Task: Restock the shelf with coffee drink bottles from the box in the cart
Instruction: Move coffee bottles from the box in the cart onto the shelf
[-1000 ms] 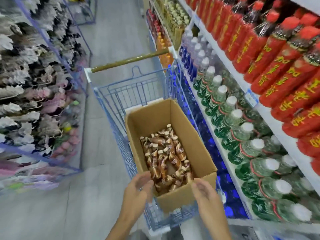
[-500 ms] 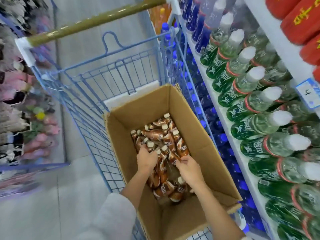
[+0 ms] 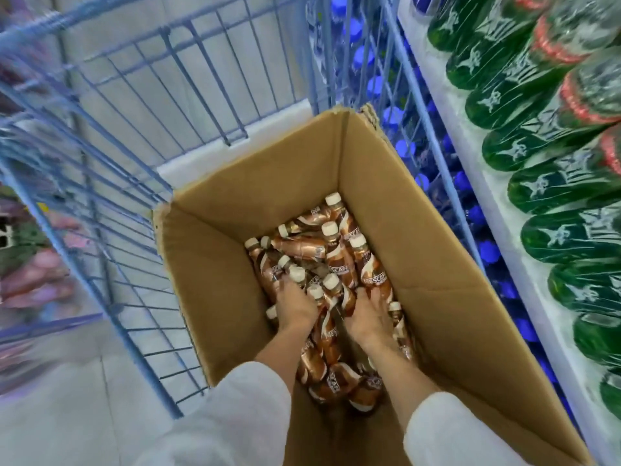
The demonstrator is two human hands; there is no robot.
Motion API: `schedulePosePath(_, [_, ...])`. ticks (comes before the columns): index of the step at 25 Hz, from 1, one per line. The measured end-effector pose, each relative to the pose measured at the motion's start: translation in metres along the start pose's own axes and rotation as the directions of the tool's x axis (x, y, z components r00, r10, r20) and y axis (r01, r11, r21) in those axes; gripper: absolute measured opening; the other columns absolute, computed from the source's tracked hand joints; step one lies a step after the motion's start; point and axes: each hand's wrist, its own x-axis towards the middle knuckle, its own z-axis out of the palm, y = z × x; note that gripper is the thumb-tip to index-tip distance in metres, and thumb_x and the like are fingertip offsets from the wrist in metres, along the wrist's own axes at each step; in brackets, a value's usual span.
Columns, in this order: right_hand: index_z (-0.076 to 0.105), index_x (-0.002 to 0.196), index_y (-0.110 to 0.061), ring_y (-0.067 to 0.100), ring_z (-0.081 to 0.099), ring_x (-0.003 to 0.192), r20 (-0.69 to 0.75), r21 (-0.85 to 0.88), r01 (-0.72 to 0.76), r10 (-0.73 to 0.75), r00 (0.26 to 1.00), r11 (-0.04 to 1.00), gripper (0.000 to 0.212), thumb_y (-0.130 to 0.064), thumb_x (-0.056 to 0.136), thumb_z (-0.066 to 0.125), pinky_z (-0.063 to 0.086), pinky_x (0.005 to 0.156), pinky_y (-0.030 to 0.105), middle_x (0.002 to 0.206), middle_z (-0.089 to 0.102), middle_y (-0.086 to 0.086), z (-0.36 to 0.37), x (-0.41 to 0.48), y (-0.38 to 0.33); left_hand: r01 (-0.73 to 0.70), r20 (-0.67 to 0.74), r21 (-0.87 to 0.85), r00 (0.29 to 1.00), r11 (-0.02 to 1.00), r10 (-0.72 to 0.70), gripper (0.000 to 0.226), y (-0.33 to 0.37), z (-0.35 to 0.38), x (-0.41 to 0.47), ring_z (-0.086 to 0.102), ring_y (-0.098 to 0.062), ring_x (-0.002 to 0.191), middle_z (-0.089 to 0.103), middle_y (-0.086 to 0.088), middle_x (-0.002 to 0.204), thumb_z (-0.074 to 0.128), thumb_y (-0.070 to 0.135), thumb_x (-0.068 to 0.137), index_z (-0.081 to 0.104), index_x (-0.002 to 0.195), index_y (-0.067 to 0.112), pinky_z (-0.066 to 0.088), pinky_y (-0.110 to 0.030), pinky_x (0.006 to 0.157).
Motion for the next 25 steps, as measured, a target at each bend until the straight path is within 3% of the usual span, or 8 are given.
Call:
schedulePosePath(2, [0.035, 0.149, -0.02, 0.032, 0.038, 0.137, -0.114, -0.15, 0.043, -0.06, 0.992, 0.988, 0.068, -0.019, 0.09, 0.069, 0.042, 0.109, 0.045, 0.151, 0.031, 0.01, 0.009, 0.0, 0.0, -0.049, -0.016, 0.023, 0.999, 0.999, 0.049, 0.063, -0.005, 0.002, -0.003, 0.054, -0.036, 0.125, 0.054, -0.02, 0.138, 0.053, 0.004, 0.095, 0.026, 0.152, 0.004, 0.043, -0.04, 0.105])
schedulePosePath(5, [0.04, 0.143, -0.016, 0.031, 0.047, 0.129, -0.172, -0.118, 0.093, -0.112, 0.979, 0.989, 0.064, -0.017, 0.087, 0.071, 0.048, 0.103, 0.042, 0.144, 0.037, 0.01, 0.011, -0.007, 0.001, -0.127, -0.036, -0.002, 0.991, 0.992, 0.126, 0.057, -0.009, 0.0, -0.016, 0.052, -0.035, 0.127, 0.05, -0.019, 0.14, 0.055, 0.006, 0.095, 0.03, 0.147, 0.004, 0.043, -0.04, 0.105])
schedulePosePath(8, [0.041, 0.141, -0.013, 0.031, 0.053, 0.125, -0.184, 0.063, 0.103, -0.09, 0.979, 0.993, 0.062, -0.02, 0.088, 0.071, 0.046, 0.104, 0.04, 0.145, 0.037, 0.011, -0.002, -0.03, -0.002, -0.212, -0.046, -0.066, 0.977, 0.975, 0.209, 0.051, -0.007, -0.008, -0.039, 0.05, -0.031, 0.128, 0.048, -0.015, 0.14, 0.057, 0.009, 0.096, 0.035, 0.142, 0.007, 0.043, -0.04, 0.108])
schedulePosePath(12, [0.042, 0.146, -0.015, 0.029, 0.042, 0.137, -0.178, 0.396, 0.095, -0.025, 0.984, 0.913, 0.071, -0.023, 0.084, 0.075, 0.032, 0.115, 0.038, 0.149, 0.035, 0.008, -0.05, -0.089, -0.004, -0.339, -0.098, -0.209, 0.94, 0.917, 0.326, 0.038, 0.005, -0.041, -0.092, 0.054, -0.027, 0.12, 0.053, -0.008, 0.128, 0.059, 0.012, 0.097, 0.041, 0.129, 0.015, 0.045, -0.045, 0.106])
schedulePosePath(17, [0.069, 0.108, -0.03, 0.013, 0.059, 0.102, -0.263, 0.577, 0.221, -0.077, 0.962, 0.786, 0.047, -0.034, 0.064, 0.087, 0.045, 0.089, 0.03, 0.108, 0.057, -0.006, -0.116, -0.204, 0.004, -0.529, -0.045, -0.417, 0.824, 0.739, 0.565, 0.033, 0.012, -0.115, -0.169, 0.06, -0.021, 0.113, 0.064, 0.004, 0.116, 0.068, 0.027, 0.09, 0.052, 0.119, 0.025, 0.046, -0.047, 0.105])
schedulePosePath(20, [0.075, 0.094, -0.024, 0.005, 0.067, 0.084, -0.303, 0.761, 0.272, -0.049, 0.952, 0.588, 0.034, -0.03, 0.063, 0.09, 0.051, 0.078, 0.025, 0.093, 0.072, -0.006, -0.14, -0.279, 0.018, -0.486, 0.099, -0.569, 0.76, 0.663, 0.642, 0.03, 0.016, -0.162, -0.212, 0.068, -0.022, 0.106, 0.073, 0.002, 0.107, 0.073, 0.029, 0.089, 0.062, 0.116, 0.023, 0.052, -0.049, 0.1])
schedulePosePath(23, [0.078, 0.09, -0.019, 0.019, 0.073, 0.082, -0.223, 0.945, 0.241, -0.105, 0.969, 0.221, 0.035, -0.027, 0.059, 0.091, 0.055, 0.084, 0.038, 0.09, 0.077, 0.003, -0.144, -0.336, 0.034, -0.481, 0.201, -0.64, 0.647, 0.599, 0.735, 0.023, 0.025, -0.194, -0.27, 0.069, -0.007, 0.087, 0.074, 0.007, 0.093, 0.068, 0.022, 0.095, 0.067, 0.117, 0.017, 0.054, -0.02, 0.075])
schedulePosePath(25, [0.077, 0.087, -0.013, 0.025, 0.07, 0.079, -0.211, 0.977, 0.209, -0.116, 0.971, -0.032, 0.042, -0.027, 0.05, 0.091, 0.054, 0.081, 0.041, 0.088, 0.073, 0.01, -0.139, -0.371, 0.046, -0.428, 0.243, -0.713, 0.593, 0.556, 0.768, 0.024, 0.03, -0.195, -0.311, 0.066, -0.009, 0.082, 0.07, 0.003, 0.089, 0.066, 0.024, 0.094, 0.067, 0.116, 0.013, 0.051, -0.019, 0.068])
